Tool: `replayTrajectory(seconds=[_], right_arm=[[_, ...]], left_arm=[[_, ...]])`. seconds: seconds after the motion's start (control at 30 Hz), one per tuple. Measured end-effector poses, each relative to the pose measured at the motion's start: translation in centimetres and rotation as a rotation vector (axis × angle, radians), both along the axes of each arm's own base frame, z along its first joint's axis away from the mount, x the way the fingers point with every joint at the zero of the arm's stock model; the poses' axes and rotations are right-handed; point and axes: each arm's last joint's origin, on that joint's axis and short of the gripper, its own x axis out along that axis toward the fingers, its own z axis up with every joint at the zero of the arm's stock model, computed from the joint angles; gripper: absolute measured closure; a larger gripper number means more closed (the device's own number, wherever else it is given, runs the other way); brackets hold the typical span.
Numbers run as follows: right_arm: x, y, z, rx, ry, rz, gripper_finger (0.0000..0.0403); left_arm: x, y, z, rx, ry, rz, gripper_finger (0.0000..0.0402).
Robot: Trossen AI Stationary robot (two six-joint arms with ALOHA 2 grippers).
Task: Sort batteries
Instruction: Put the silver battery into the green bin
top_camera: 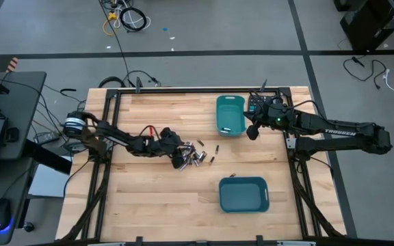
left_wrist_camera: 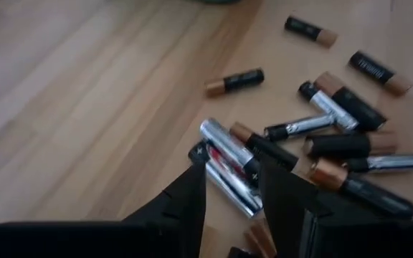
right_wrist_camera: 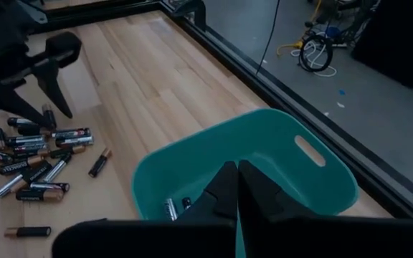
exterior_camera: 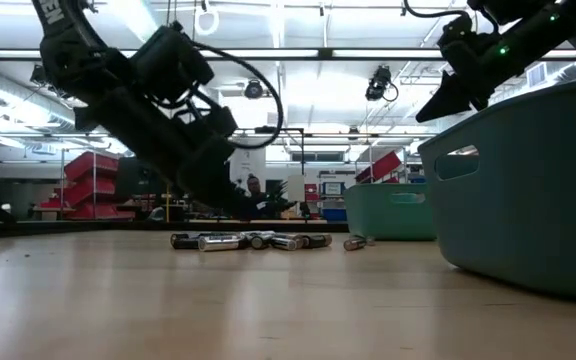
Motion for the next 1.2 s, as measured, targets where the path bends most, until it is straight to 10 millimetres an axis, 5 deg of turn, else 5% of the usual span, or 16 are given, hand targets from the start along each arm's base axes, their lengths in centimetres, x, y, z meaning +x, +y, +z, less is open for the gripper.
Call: replayTrajectory(seconds=[0.77, 1.07, 1.2], right_arm=[[0.0, 0.0, 0.0, -0.002, -0.005, 0.0, 0.0402], [0.0, 0.0, 0.1, -0.002, -0.006, 0.0, 0.0402], [0.0, 0.0, 0.0, 0.001, -0.007, -0.002, 0.0402]], left_arm=[[0.1, 0.1, -1.8, -0.009, 0.055, 0.024, 0.0272], [0.0, 0.3, -1.8, 0.06, 0.068, 0.055, 0.0369], [0.2, 0.4, -1.6, 0.099, 0.046, 0.054, 0.0378]])
